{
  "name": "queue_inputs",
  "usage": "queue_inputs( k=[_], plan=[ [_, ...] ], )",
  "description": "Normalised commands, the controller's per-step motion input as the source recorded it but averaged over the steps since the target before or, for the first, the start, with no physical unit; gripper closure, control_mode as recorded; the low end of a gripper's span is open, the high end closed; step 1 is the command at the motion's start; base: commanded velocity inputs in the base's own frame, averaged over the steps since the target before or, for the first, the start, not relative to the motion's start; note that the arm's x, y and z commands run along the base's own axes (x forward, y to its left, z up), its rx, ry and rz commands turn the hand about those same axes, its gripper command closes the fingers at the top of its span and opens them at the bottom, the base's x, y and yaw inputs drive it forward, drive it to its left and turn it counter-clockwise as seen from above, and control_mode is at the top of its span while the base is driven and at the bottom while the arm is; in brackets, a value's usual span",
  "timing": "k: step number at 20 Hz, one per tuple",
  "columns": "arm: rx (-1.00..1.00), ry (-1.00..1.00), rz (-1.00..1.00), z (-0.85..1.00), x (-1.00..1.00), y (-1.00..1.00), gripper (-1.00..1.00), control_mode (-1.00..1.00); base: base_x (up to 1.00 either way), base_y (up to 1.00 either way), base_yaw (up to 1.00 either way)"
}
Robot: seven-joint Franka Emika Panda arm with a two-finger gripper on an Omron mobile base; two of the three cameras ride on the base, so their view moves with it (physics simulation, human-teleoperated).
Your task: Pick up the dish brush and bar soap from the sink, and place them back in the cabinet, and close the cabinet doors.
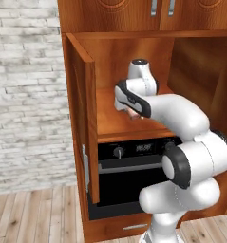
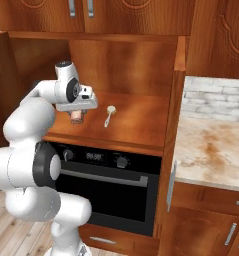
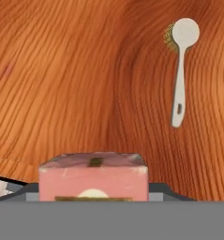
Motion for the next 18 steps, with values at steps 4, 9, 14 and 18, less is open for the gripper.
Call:
queue_inputs(
  k=[4,9,14,18],
  plan=[
    [0.0,0.0,0.05,-0.41,0.28,0.0,1.0,-1.0,0.0,0.0,0.0],
    [0.0,0.0,0.04,-0.37,0.3,0.0,1.0,-1.0,0.0,0.0,0.0],
    [0.0,0.0,0.03,-0.26,0.31,0.0,1.0,-1.0,0.0,0.0,0.0],
    [0.0,0.01,0.03,-0.19,0.26,0.0,1.0,-1.0,0.0,0.0,0.0]
  ],
)
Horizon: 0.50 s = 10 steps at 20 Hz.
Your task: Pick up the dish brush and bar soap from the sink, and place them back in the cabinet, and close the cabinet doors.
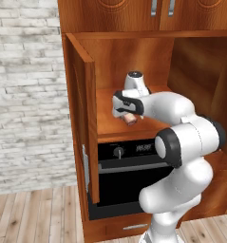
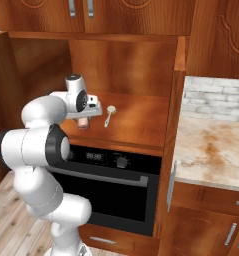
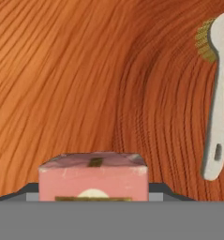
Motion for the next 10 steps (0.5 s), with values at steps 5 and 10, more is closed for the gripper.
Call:
queue_inputs(
  k=[5,10],
  plan=[
    [0.02,0.0,0.03,-0.16,0.25,0.0,1.0,-1.0,0.0,0.0,0.0],
    [0.01,0.0,0.03,-0.19,0.25,0.0,1.0,-1.0,0.0,0.0,0.0]
  ],
)
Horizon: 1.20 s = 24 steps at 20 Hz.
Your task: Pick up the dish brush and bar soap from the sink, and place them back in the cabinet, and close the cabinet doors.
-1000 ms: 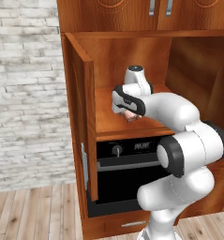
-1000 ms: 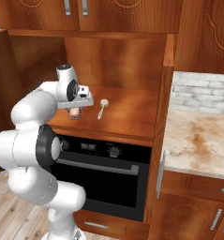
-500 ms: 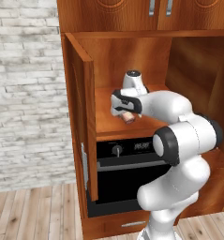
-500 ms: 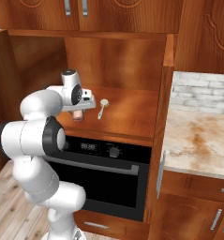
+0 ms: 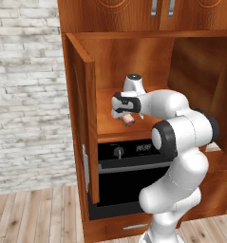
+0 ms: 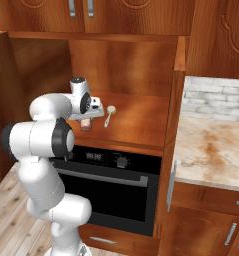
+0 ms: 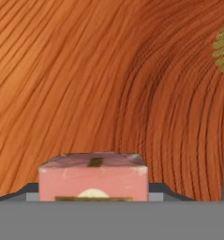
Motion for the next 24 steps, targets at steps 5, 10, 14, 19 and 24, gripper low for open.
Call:
queue_inputs(
  k=[5,10,14,19,24],
  plan=[
    [0.01,0.0,0.03,-0.18,0.26,0.0,1.0,-1.0,0.0,0.0,0.0],
    [0.0,0.0,0.03,-0.18,0.28,0.0,1.0,-1.0,0.0,0.0,0.0],
    [0.0,0.0,0.02,-0.19,0.25,0.0,1.0,-1.0,0.0,0.0,0.0],
    [0.0,0.0,0.02,-0.11,0.04,0.0,-1.0,-1.0,0.0,0.0,0.0],
    [0.0,0.0,0.0,0.0,0.0,0.0,-1.0,-1.0,0.0,0.0,0.0]
  ],
)
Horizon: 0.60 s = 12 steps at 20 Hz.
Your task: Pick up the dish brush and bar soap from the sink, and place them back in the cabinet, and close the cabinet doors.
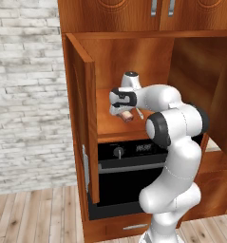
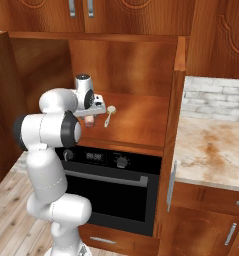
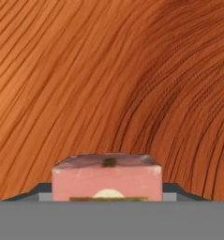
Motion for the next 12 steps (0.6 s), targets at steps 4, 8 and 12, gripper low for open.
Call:
queue_inputs(
  k=[4,8,12],
  plan=[
    [0.0,0.0,0.0,0.0,0.0,0.0,-1.0,-1.0,0.0,0.0,0.0],
    [0.0,0.0,0.0,0.0,0.0,0.0,-1.0,-1.0,0.0,0.0,0.0],
    [0.0,-0.03,0.0,0.0,-0.03,0.0,-1.0,-1.0,0.0,0.0,0.0]
  ],
)
